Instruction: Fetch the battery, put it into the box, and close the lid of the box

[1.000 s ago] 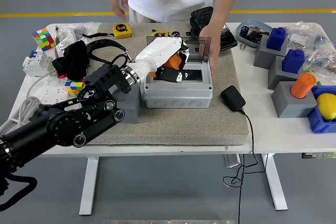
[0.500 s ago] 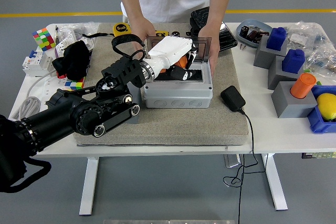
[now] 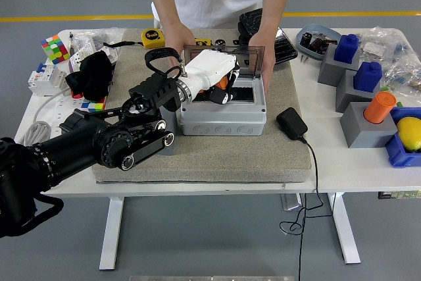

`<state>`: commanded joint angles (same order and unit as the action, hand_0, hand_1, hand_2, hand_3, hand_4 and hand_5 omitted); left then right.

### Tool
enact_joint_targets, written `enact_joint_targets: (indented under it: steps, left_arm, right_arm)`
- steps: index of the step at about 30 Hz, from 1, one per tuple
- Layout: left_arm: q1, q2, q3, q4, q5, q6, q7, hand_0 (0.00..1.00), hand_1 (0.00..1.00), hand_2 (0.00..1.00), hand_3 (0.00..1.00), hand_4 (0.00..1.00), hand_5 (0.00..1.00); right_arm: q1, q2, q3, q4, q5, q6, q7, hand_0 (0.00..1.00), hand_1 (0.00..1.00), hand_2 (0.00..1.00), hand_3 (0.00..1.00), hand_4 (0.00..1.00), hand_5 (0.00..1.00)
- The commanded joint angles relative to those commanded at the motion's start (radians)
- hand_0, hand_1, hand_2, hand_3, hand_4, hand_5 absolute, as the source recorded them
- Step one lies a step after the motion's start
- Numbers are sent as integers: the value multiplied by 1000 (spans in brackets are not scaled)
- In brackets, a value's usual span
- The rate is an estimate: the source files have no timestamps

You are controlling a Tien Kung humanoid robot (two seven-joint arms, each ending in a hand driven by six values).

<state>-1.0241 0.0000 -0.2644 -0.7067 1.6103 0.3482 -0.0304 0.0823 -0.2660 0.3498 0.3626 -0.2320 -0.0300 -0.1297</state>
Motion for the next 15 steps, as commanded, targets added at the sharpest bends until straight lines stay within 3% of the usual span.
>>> enact_joint_targets:
  steps: [3, 4, 9, 10, 15]
  left_arm:
    - [4, 0, -2, 4, -18, 27, -31, 248, 174, 222, 242, 629, 2]
    - [5, 0, -1, 5, -22, 33, -37, 323, 248, 288, 312, 843, 2]
    - [7, 0, 4, 17, -32, 57, -56, 323, 248, 288, 312, 843, 2]
    - [8, 0, 5, 19, -32, 58, -56, 460, 375, 411, 434, 925, 2]
    - [12, 0, 8, 24, -33, 57, -56, 460, 375, 411, 434, 925, 2]
  right_arm:
    - [-1, 1, 2, 1, -1, 0, 0, 677, 720, 715, 689, 998, 694]
    - [-1, 1, 2, 1, -1, 0, 0, 678, 720, 715, 689, 998, 694]
    - [-1, 0, 1, 1, 0, 0, 0, 678, 720, 715, 689, 998, 694]
    - [-1, 0, 2, 1, -1, 0, 0, 677, 720, 715, 689, 998, 694]
    - [-3, 0, 3, 1, -1, 0, 0, 677, 720, 715, 689, 998, 694]
